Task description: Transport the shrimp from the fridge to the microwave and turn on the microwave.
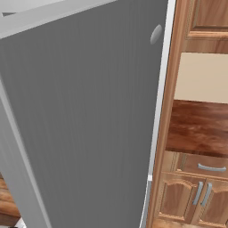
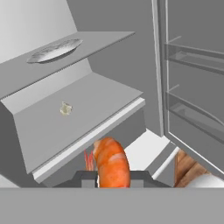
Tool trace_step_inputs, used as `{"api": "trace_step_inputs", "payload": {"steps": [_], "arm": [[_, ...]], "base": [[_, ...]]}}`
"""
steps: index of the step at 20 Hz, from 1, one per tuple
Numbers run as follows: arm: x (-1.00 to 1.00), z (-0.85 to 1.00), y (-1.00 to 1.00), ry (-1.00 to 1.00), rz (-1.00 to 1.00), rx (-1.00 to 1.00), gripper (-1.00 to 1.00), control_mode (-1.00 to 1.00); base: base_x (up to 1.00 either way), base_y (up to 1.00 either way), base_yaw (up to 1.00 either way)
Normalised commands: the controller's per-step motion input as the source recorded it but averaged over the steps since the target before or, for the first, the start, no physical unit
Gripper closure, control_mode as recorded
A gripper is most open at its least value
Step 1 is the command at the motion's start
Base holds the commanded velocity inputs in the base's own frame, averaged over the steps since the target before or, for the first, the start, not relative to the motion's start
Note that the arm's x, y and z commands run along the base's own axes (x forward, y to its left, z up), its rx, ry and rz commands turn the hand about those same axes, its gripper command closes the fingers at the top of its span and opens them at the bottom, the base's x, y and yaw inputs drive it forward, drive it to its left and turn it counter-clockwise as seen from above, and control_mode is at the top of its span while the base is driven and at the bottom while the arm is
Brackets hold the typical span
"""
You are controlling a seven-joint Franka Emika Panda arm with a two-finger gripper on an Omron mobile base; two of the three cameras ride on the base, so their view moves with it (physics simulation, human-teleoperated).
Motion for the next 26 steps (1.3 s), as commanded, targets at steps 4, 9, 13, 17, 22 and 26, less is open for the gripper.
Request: {"api": "trace_step_inputs", "payload": {"steps": [4,9,13,17,22,26], "arm": [[0.0,0.0,0.0,0.0,0.0,0.0,1.0,-1.0],[0.0,0.0,0.0,0.0,0.0,0.0,1.0,-1.0],[0.0,0.0,0.0,0.0,0.0,0.0,1.0,-1.0],[0.0,0.0,0.0,0.0,0.0,0.0,1.0,-1.0],[0.0,0.0,0.0,0.0,0.0,0.0,1.0,1.0],[0.0,0.0,0.0,0.0,0.0,0.0,1.0,1.0]], "base": [[0.0,0.0,0.0],[0.0,0.0,0.0],[0.0,0.0,0.0],[0.0,0.0,0.0],[0.0,0.0,0.0],[-0.02,0.0,0.0]]}}
